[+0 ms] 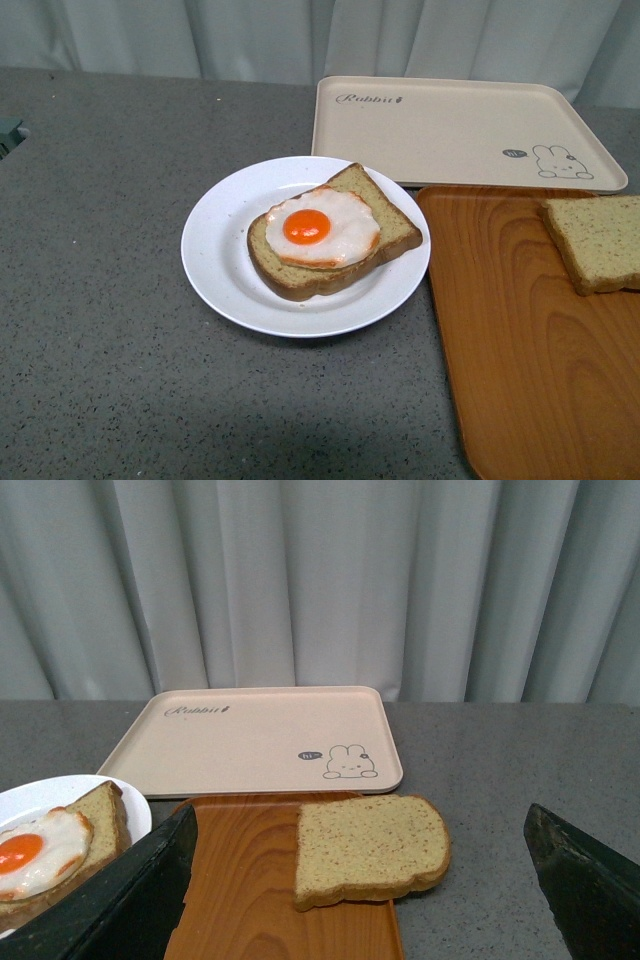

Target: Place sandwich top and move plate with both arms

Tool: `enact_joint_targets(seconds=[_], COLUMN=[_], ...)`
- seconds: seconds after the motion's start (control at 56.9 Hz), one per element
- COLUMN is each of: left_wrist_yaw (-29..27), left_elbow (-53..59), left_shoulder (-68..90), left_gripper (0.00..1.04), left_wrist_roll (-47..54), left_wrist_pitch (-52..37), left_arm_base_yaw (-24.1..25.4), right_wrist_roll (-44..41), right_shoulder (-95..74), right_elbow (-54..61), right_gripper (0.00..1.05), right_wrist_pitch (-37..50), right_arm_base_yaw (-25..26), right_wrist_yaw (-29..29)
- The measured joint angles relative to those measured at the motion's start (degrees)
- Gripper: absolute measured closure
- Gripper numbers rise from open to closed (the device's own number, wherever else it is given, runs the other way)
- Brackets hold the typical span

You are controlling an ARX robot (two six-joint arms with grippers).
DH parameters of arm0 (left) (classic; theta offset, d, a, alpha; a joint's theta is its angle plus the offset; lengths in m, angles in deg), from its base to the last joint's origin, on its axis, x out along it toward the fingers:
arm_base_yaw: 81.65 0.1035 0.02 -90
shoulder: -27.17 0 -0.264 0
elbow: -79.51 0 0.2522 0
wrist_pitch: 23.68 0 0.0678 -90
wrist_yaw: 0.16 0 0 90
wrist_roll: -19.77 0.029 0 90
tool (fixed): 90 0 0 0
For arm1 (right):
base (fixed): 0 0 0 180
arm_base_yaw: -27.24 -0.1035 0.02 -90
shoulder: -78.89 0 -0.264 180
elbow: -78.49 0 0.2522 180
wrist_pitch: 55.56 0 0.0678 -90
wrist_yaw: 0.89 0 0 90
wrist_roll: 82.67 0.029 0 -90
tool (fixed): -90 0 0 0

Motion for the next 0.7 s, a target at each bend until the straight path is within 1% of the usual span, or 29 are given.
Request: enact_joint_targets(seconds=[0.702], left_wrist_yaw=[0.0], left_elbow=[0.0], left_shoulder=[0.0], left_gripper=[0.06], left_wrist_roll=[0.0], left_wrist_pitch=[0.0], left_arm_base_yaw=[0.0], right_wrist_roll=[0.0], right_shoulder=[0.0], right_elbow=[0.0], right_gripper=[0.09], right_wrist_pitch=[0.0], right_arm_base_yaw=[0.0], right_wrist_yaw=[0.0])
